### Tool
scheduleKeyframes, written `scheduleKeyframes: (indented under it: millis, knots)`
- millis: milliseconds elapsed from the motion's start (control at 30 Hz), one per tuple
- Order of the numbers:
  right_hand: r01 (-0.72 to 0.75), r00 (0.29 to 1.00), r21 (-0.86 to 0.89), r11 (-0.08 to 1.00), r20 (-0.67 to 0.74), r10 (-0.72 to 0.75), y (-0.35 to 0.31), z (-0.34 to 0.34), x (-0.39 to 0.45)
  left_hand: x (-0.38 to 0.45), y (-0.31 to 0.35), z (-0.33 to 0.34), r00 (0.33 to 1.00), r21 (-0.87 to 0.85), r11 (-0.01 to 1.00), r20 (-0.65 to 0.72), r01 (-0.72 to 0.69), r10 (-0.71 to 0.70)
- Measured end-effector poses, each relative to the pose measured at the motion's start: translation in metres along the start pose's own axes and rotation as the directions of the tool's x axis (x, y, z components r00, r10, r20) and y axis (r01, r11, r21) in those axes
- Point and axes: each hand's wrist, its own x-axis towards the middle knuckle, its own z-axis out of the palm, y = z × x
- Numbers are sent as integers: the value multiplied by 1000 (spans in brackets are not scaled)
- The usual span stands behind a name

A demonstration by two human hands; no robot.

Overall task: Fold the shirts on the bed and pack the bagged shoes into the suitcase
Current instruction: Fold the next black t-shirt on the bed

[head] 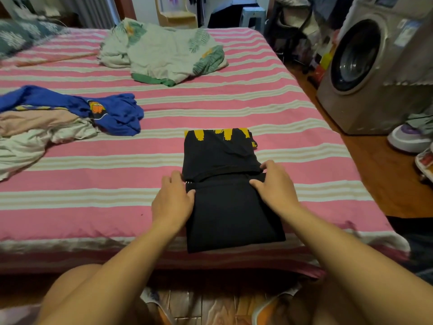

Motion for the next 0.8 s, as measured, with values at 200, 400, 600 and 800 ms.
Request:
scheduleKeyframes:
  millis: [200, 400, 600, 800]
  knots:
    - [744, 654, -149, 652, 366, -662, 41, -35, -33, -19, -32, -33, 453, 142, 448, 506, -883, 733]
    - [851, 509, -296, 434, 669, -542, 68, -41, -26, -13, -47, -10, 472, 240, 426, 639, -873, 608]
    - [826, 532, -235, 512, 626, -571, 68, -31, -17, -11, -49, -9, 673, -58, 774, 455, -630, 583]
    - [826, 532, -142, 546, 516, -671, 68, -32, -5, 6, -39, -18, 805, -258, 894, 394, -367, 444]
